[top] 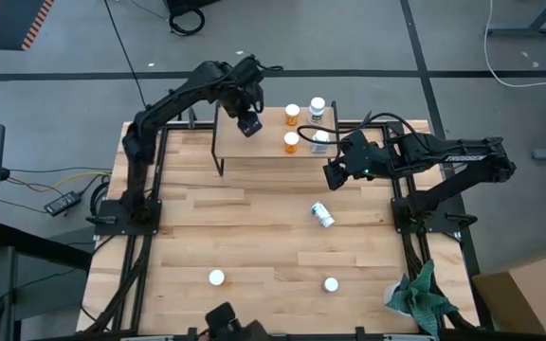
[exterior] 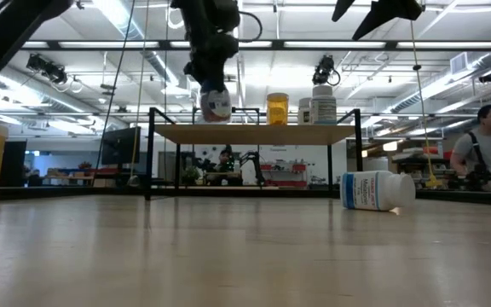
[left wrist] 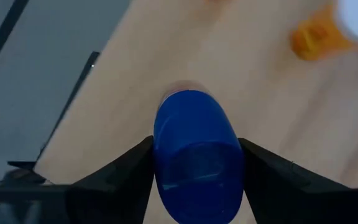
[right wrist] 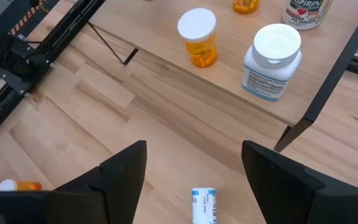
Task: Pick and place medicine bottles onto shelf by color
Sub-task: Put the blue medicine bottle on the shelf
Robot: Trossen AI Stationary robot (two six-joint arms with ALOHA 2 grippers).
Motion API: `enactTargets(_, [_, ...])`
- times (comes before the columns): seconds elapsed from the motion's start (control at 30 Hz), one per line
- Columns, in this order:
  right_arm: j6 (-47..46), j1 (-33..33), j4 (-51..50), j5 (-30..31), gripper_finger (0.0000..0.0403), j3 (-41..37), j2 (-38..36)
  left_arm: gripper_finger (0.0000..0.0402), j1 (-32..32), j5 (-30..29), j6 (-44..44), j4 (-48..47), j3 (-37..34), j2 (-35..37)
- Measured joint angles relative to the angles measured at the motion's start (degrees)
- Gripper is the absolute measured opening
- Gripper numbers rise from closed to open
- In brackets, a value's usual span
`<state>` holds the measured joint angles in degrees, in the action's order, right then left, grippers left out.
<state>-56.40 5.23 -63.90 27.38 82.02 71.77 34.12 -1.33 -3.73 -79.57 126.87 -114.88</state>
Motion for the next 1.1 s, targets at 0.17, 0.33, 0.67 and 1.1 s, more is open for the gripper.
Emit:
enactTargets(0.17, [0.0,0.0,0.0,0.0,0.0271,0.0,0.0,0.0219,1.2,-0.2,0.1,4.5,0.0,-1.3])
enactTargets(0.33, [0.0,0.0,0.0,0.0,0.0271,0.0,0.0,0.0211,1.8,0.0,0.3,7.6,0.0,-1.4])
enactTargets(0.67, [1.2,-1.9,0.0,0.0,0.0271,0.0,0.0,0.0218,1.8,0.0,0.1,8.0,0.0,-3.0])
enactTargets(1.1, [2.1,-2.2,0.0,-0.6,0.0271,0.0,0.0,0.0224,1.7,0.1,1.0,8.5,0.0,-3.6])
